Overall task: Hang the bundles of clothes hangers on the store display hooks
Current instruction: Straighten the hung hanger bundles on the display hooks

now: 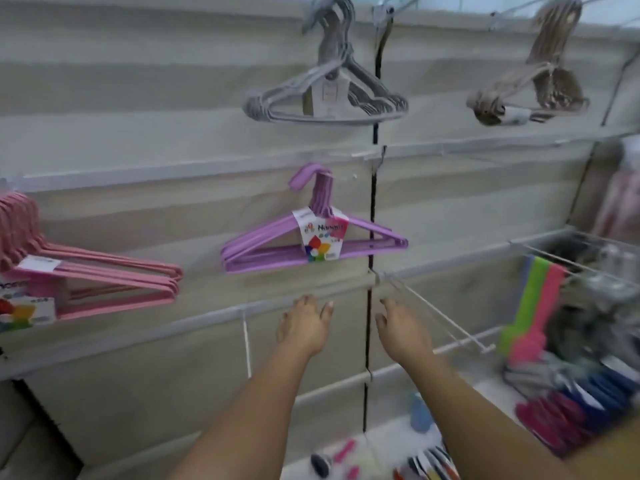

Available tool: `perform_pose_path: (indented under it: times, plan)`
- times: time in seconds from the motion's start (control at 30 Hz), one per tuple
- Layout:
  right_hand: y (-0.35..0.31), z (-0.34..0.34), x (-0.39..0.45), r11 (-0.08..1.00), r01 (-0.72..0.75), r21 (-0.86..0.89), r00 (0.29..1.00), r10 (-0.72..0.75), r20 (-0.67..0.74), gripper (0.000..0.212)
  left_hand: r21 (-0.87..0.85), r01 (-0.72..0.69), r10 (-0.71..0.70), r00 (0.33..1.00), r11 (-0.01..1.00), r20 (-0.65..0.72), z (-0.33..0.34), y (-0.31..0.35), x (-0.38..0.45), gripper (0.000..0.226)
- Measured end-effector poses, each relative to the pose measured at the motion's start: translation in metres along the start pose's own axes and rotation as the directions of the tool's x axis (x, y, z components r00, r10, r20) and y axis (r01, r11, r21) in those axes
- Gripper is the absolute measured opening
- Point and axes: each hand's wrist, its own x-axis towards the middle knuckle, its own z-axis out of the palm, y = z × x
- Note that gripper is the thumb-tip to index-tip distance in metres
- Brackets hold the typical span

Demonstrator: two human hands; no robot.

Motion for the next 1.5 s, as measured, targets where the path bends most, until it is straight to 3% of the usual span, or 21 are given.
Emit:
perform_pose_path:
  times: [0.2, 0.4, 0.57, 0.8, 0.97, 1.13, 1.3, 1.5]
  plan:
    - [0.04, 0.007, -0.071, 0.981, -0.166, -0.104, 0.986, 0.166, -0.01, 0.041, 0.016, -0.113, 0.11, 0.986, 0.993, 0.128, 0.053, 0.0, -0.037, 0.056]
    - [0.084, 0.017, -0.155, 0.938, -0.341, -0.065, 0.94, 0.34, -0.027, 0.036, -0.035, -0.205, 0.208, 0.952, 0.978, 0.226, 0.094, 0.01, -0.095, 0.052]
    - [0.11, 0.02, -0.25, 0.853, -0.516, -0.082, 0.856, 0.511, -0.071, 0.04, -0.11, -0.279, 0.299, 0.884, 0.954, 0.36, 0.126, 0.01, -0.166, 0.056]
    - [0.12, 0.015, -0.368, 0.715, -0.695, -0.079, 0.719, 0.692, -0.06, 0.045, -0.076, -0.406, 0.387, 0.775, 0.911, 0.5, 0.135, 0.0, -0.258, 0.059]
    - [0.104, 0.012, -0.436, 0.629, -0.768, -0.122, 0.64, 0.761, -0.105, 0.043, -0.112, -0.502, 0.481, 0.705, 0.858, 0.521, 0.135, 0.004, -0.293, 0.057]
    - [0.076, 0.022, -0.483, 0.521, -0.849, -0.092, 0.529, 0.832, -0.165, 0.041, -0.17, -0.613, 0.591, 0.592, 0.771, 0.548, 0.124, -0.007, -0.314, 0.057]
    - [0.015, 0.057, -0.53, 0.397, -0.916, -0.052, 0.399, 0.891, -0.219, 0.043, -0.172, -0.709, 0.651, 0.487, 0.684, 0.582, 0.108, -0.062, -0.318, 0.057]
    - [-0.072, 0.109, -0.585, 0.328, -0.938, -0.112, 0.344, 0.922, -0.179, 0.038, -0.176, -0.724, 0.633, 0.428, 0.668, 0.645, 0.085, -0.135, -0.321, 0.061]
